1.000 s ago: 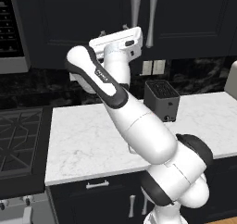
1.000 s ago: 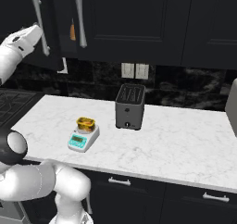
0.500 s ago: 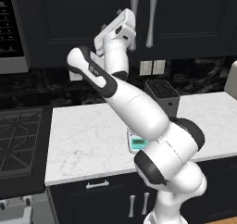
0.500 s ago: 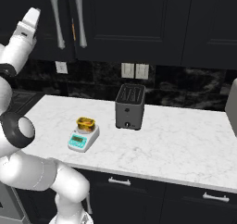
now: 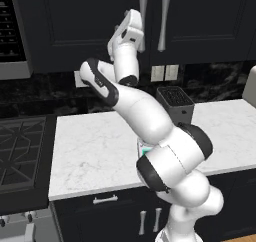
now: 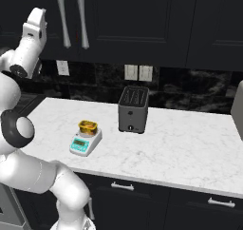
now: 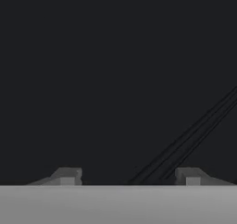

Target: Pick the canned food and place it on the digital scale for weighing, and close the cabinet.

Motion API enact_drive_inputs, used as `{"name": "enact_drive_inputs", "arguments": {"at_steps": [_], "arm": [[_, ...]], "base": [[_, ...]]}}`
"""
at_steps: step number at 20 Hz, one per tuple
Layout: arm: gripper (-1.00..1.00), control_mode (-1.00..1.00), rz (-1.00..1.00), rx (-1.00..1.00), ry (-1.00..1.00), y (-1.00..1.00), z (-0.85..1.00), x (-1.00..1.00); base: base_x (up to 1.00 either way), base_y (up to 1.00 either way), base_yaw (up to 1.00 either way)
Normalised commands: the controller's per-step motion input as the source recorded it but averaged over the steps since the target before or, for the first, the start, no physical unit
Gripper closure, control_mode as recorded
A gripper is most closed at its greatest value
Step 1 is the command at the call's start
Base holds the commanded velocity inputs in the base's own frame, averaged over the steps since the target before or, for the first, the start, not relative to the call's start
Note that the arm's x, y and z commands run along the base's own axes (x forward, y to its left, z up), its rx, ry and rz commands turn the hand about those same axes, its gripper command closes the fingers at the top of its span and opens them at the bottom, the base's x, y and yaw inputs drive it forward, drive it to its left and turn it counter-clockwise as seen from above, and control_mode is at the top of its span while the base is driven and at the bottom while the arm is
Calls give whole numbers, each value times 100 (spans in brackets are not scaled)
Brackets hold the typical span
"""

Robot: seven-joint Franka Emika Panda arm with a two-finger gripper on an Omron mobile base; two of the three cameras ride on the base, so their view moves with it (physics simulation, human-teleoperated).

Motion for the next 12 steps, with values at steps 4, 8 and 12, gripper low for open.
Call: {"name": "enact_drive_inputs", "arguments": {"at_steps": [4, 8, 12], "arm": [[-100, -100, 0, 0, 0, -18, -37, 100], [-100, -100, 0, 0, 8, -16, -19, 100], [-100, -100, 0, 0, 22, -21, -12, 100]], "base": [[0, 0, 0], [0, 0, 0], [0, 0, 0]]}}
